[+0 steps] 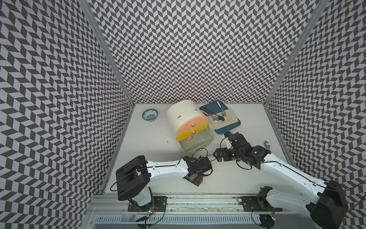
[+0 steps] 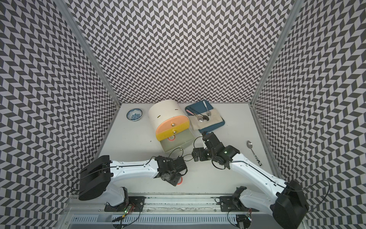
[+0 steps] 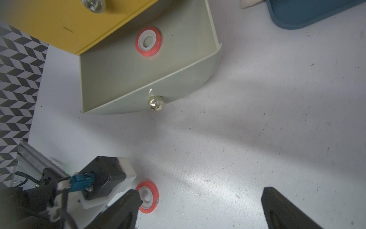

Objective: Place the transparent tape into the drawer according to color
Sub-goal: Pick up the tape at the center of the board.

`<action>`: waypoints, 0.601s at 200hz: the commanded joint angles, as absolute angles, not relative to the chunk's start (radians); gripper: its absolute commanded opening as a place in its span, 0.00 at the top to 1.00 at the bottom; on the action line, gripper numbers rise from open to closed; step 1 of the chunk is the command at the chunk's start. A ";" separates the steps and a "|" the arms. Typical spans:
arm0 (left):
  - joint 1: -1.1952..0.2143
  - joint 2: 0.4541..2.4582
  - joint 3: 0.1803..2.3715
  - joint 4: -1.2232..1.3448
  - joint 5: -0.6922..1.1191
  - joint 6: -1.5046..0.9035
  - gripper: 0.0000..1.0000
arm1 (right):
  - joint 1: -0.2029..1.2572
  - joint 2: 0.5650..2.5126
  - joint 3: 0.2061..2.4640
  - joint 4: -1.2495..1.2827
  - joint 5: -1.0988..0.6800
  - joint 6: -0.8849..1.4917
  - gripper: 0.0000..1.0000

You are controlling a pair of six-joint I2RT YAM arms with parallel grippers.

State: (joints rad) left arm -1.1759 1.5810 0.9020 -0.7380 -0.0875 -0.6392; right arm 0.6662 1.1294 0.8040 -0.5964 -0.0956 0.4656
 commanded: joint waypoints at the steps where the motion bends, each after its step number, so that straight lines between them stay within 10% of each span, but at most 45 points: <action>1: -1.183 1.593 0.928 -0.730 -0.111 -0.646 0.50 | 0.655 1.102 0.793 -0.539 -0.115 0.473 0.00; 120: -1.184 1.693 0.924 -0.672 -0.033 -0.617 0.73 | 0.623 1.103 0.780 -0.531 -0.144 0.455 0.01</action>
